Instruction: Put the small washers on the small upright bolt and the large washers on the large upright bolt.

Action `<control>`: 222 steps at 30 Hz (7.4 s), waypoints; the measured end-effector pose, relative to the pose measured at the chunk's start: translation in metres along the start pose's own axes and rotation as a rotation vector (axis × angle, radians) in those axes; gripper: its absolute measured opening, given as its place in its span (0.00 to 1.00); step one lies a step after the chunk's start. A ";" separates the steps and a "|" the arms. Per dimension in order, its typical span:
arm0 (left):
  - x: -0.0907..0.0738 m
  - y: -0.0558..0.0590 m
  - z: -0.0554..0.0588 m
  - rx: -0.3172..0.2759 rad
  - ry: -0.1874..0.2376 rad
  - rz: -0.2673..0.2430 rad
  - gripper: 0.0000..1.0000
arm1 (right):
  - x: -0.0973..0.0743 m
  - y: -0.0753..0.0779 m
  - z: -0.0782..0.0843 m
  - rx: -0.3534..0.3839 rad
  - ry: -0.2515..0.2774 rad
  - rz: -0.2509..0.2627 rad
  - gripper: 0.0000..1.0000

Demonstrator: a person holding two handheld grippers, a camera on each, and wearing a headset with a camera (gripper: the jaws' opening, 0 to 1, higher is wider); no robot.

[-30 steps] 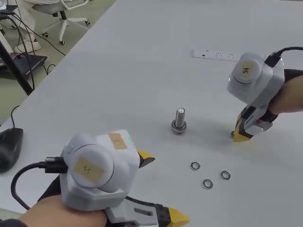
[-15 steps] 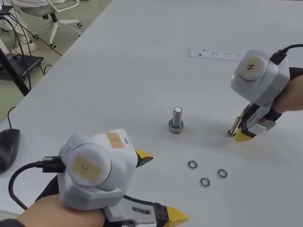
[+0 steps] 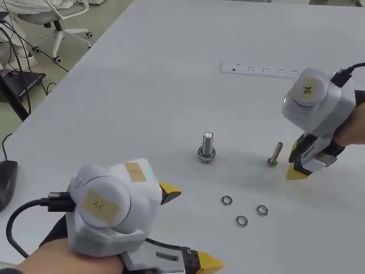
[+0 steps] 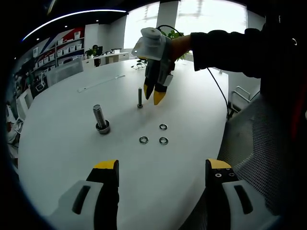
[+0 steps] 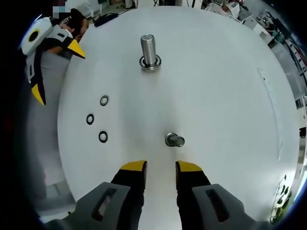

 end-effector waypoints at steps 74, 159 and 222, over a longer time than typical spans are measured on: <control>-0.003 0.002 -0.009 0.033 0.037 -0.001 0.72 | 0.005 -0.080 -0.028 -0.162 0.070 -0.010 0.14; -0.002 0.000 -0.005 0.013 0.025 -0.009 0.72 | -0.053 0.027 -0.041 -0.185 0.045 0.113 0.14; -0.004 -0.003 -0.001 -0.008 0.009 -0.019 0.71 | -0.006 0.018 -0.033 -0.155 0.017 0.044 0.14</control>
Point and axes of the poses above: the centre of the closed fingertips' face, and the gripper's own axes: x roughly forward along the fingers, y roughly to its right, z roughly out of its underside, the point moved 4 cm from there along -x, roughly backward along the fingers, and after that the axes turned 15 degrees about z, right-handed, at the moved point
